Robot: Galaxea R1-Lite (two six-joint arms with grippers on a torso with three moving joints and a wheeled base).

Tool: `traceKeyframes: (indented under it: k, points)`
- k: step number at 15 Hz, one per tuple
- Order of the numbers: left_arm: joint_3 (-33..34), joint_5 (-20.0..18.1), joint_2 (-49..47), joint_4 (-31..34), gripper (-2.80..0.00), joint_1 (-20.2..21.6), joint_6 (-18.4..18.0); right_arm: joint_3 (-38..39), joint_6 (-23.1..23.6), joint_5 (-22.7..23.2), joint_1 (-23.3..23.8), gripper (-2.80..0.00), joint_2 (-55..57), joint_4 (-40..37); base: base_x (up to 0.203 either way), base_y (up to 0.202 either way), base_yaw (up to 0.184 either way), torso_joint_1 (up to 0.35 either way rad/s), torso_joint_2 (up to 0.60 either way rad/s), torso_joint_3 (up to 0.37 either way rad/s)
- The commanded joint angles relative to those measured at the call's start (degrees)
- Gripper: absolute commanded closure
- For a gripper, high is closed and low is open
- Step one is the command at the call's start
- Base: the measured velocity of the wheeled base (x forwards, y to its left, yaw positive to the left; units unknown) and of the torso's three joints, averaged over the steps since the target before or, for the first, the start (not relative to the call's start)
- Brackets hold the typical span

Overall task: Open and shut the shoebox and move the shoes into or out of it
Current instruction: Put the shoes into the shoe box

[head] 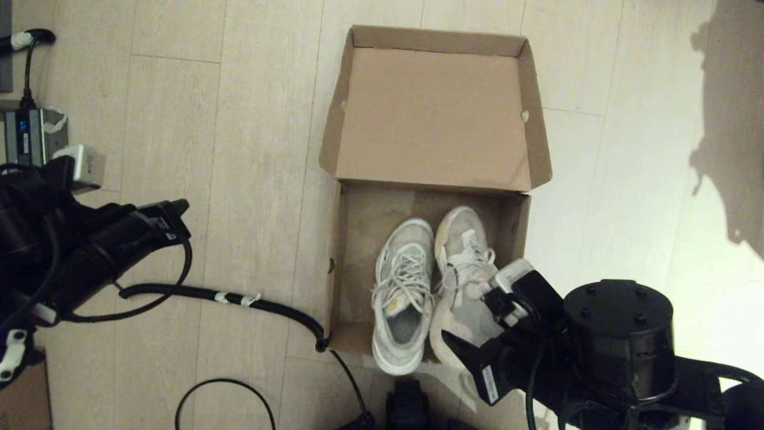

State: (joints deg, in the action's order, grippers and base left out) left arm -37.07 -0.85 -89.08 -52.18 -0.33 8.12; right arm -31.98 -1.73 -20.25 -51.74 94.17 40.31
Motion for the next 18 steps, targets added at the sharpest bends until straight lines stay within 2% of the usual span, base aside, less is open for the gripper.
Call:
traceKeyframes:
  k: [1, 6, 9, 15, 16, 18]
  points:
    - [0.0, -0.1, 0.1, -0.3, 0.0, 0.8, 0.1, 0.1, -0.4, -0.3, 0.0, -2.8, 4.3, 1.9, 0.0, 0.0, 0.0, 0.0, 0.0, 0.0]
    - [-0.1, -0.2, 0.7, -0.3, 0.0, 2.0, 0.1, 1.1, -1.6, -2.9, 0.0, -2.8, 7.6, 8.9, 0.0, 0.0, 0.0, 0.0, 0.0, 0.0]
    - [-0.2, -0.2, 0.6, -0.3, 0.0, 1.9, -0.1, -1.4, -2.6, -7.3, 1.3, -2.8, 10.1, 11.2, 0.0, 0.0, 0.0, 0.0, 0.0, 0.0]
    - [-1.0, 0.2, 0.2, -0.3, 0.0, 1.3, -0.4, 3.4, -4.3, -7.6, 1.6, -2.8, -0.4, 11.4, 0.0, 0.0, 0.0, 0.0, 0.0, 0.0]
    - [-2.1, 0.2, 0.0, -0.3, 0.0, 0.4, -0.4, 3.5, -5.4, -8.0, 2.7, -2.8, -2.3, 11.3, 0.0, 0.0, 0.0, 0.0, 0.0, 0.0]
    - [-6.1, 0.2, -1.4, -0.2, 0.0, -3.1, 0.2, 3.0, -6.1, -8.8, 8.8, -2.8, -4.4, 11.2, 0.0, 0.0, 0.0, 0.0, 0.0, 0.0]
